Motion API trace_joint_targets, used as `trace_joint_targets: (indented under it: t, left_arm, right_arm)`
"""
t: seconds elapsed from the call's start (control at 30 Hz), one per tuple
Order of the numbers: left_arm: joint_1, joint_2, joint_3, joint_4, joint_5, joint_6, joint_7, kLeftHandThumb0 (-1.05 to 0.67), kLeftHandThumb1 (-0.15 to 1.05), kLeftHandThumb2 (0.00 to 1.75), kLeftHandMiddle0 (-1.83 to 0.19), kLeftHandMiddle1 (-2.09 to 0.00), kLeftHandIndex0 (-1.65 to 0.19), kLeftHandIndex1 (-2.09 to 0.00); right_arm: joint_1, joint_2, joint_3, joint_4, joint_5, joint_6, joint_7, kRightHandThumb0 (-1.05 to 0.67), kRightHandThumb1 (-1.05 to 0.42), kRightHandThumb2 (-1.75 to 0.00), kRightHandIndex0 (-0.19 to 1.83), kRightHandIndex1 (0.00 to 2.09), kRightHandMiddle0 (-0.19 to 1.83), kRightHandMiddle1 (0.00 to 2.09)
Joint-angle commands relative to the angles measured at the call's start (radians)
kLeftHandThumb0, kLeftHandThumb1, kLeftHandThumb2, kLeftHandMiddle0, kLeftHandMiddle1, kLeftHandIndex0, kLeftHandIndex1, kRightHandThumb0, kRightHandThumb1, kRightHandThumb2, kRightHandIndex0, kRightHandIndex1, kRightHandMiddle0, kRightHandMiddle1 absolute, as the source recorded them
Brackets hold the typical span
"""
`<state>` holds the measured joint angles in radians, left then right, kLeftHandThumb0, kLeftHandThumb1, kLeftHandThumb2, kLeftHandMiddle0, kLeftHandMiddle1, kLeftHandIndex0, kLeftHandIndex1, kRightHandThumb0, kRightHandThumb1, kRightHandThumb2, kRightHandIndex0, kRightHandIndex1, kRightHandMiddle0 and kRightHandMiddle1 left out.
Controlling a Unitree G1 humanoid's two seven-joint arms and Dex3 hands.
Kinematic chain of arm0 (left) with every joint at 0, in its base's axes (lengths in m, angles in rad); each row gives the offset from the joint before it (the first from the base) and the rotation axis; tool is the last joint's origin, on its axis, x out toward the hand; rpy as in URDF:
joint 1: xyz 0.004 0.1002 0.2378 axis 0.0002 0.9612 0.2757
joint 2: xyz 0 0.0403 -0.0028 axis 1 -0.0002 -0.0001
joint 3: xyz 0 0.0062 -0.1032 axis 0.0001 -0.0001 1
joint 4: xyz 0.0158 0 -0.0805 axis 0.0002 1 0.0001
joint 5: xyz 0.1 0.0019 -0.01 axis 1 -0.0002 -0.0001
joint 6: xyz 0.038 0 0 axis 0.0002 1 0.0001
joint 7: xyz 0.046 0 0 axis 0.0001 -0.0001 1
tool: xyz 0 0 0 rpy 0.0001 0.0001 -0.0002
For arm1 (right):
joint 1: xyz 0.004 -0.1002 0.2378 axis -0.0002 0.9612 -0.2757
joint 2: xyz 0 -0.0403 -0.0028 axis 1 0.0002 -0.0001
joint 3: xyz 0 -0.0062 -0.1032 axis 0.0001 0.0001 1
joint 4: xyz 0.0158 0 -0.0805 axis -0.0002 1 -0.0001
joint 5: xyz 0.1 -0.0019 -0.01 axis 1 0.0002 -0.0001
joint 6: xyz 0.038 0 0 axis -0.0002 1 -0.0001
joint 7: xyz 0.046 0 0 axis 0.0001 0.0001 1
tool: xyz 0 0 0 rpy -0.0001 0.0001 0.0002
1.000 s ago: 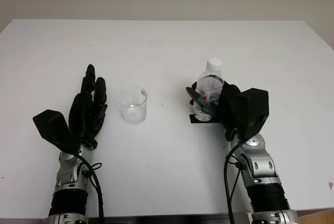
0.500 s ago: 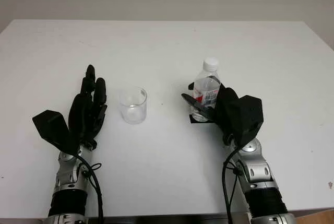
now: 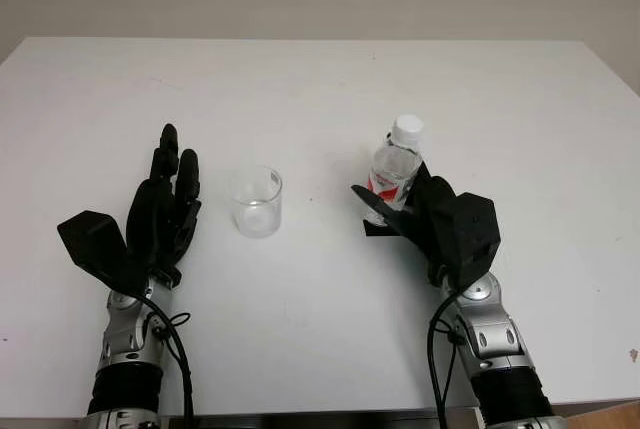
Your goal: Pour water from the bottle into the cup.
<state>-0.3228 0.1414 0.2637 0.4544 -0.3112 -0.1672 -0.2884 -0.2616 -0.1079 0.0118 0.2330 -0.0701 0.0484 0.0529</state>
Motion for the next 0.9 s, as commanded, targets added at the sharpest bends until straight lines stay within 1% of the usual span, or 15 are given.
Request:
trace_joint_targets:
  t: [0.0,0.07,0.17,0.27,0.4,0.47,0.57,0.7,0.87]
  left_arm:
    - [0.012,0.006,0.004,0.007,-0.001,0.001,-0.004,-0.71,1.05,0.44,0.13,-0.05,0.15,-0.06]
    - [0.013,0.007,0.002,0.005,0.003,0.000,-0.003,-0.71,1.05,0.44,0.14,-0.05,0.15,-0.06]
    - [0.011,0.008,0.002,0.007,0.001,0.002,-0.004,-0.72,1.05,0.44,0.14,-0.05,0.15,-0.06]
    - [0.009,0.007,0.003,0.009,-0.002,0.005,-0.004,-0.73,1.05,0.42,0.13,-0.06,0.15,-0.06]
    - [0.009,0.010,0.001,0.012,-0.001,0.003,-0.011,-0.73,1.05,0.41,0.13,-0.05,0.15,-0.06]
    - [0.006,0.009,0.001,0.015,-0.002,0.002,-0.014,-0.74,1.05,0.42,0.13,-0.05,0.15,-0.06]
    - [0.002,0.004,0.004,0.017,-0.010,0.008,-0.015,-0.73,1.05,0.41,0.14,-0.05,0.16,-0.05]
    - [-0.002,0.005,0.002,0.022,-0.009,0.005,-0.015,-0.73,1.05,0.42,0.14,-0.05,0.16,-0.05]
    - [-0.002,0.006,0.001,0.019,-0.005,0.001,-0.011,-0.72,1.05,0.43,0.14,-0.05,0.16,-0.05]
  right_arm:
    - [0.010,-0.008,-0.009,0.004,0.014,-0.017,0.012,-0.81,-0.93,-0.05,-0.19,0.00,-0.19,0.01]
    - [0.016,-0.013,-0.016,0.002,0.033,-0.024,0.036,-0.82,-0.92,-0.05,-0.19,0.00,-0.19,0.00]
    - [0.025,-0.023,-0.024,0.000,0.053,-0.041,0.070,-0.88,-0.91,-0.05,-0.19,0.00,-0.19,0.00]
    - [0.034,-0.027,-0.041,0.013,0.099,-0.095,0.122,-0.87,-0.90,-0.05,-0.19,0.00,-0.19,0.00]
    - [0.046,-0.037,-0.046,0.033,0.116,-0.180,0.164,-0.94,-0.92,-0.06,-0.19,0.00,-0.19,0.00]
    - [0.049,-0.031,-0.050,0.033,0.127,-0.200,0.173,-0.97,-0.92,-0.05,-0.19,0.00,-0.19,0.00]
    - [0.049,-0.015,-0.056,0.036,0.134,-0.218,0.160,-1.00,-0.92,-0.05,-0.19,0.00,-0.19,0.00]
    - [0.048,0.023,-0.062,0.043,0.137,-0.235,0.111,-0.98,-0.91,-0.05,-0.19,0.00,-0.19,0.00]
    - [0.037,0.035,-0.052,0.068,0.114,-0.274,0.081,-0.96,-0.93,-0.06,-0.19,0.00,-0.19,0.00]
